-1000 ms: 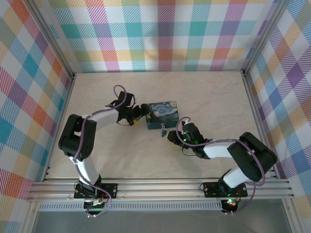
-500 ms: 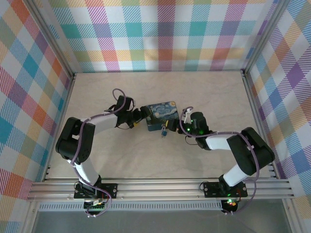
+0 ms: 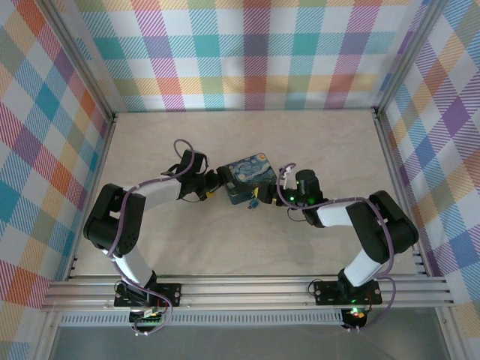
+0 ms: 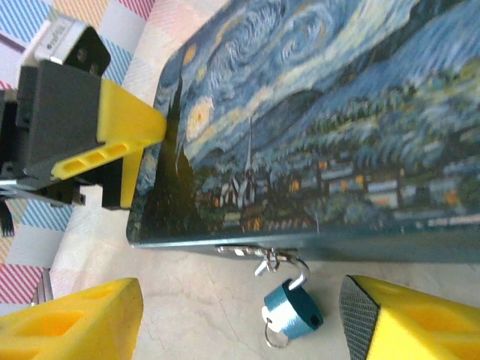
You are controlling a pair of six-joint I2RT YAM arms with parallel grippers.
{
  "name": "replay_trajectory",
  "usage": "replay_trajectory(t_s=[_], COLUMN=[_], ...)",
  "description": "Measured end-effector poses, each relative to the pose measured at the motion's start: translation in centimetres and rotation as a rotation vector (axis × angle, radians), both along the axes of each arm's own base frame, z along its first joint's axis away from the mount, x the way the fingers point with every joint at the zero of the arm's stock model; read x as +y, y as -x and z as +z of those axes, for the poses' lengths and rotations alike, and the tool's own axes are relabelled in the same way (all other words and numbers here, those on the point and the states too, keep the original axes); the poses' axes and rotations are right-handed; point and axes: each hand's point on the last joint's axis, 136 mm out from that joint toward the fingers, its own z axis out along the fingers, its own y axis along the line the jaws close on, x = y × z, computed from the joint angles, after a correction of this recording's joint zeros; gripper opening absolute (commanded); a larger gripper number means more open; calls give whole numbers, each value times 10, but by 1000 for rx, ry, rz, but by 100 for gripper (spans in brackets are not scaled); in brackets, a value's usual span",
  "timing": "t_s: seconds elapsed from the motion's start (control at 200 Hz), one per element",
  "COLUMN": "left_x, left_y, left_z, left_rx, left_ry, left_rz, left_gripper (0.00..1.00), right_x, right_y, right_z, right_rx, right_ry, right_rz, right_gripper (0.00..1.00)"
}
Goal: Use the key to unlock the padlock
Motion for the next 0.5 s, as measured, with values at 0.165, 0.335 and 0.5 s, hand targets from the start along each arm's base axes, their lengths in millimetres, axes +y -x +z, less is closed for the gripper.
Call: replay_trajectory(t_s=[0.165,0.335,0.5], left_x=[0,0,-1], left_y=[0,1,1], left_z=[0,0,0], left_rx=[1,0,1], left_ry=[-2,-7,-7], left_rz=[3,4,3], left_gripper=[89,89,89], right_x=[8,13,18], right_y=[7,10,9], right_z=[-6,-18,-26], right_rx=[-10,1,3], right_ry=[8,24,34], right_rz=[50,81,100], right_gripper=[72,72,72])
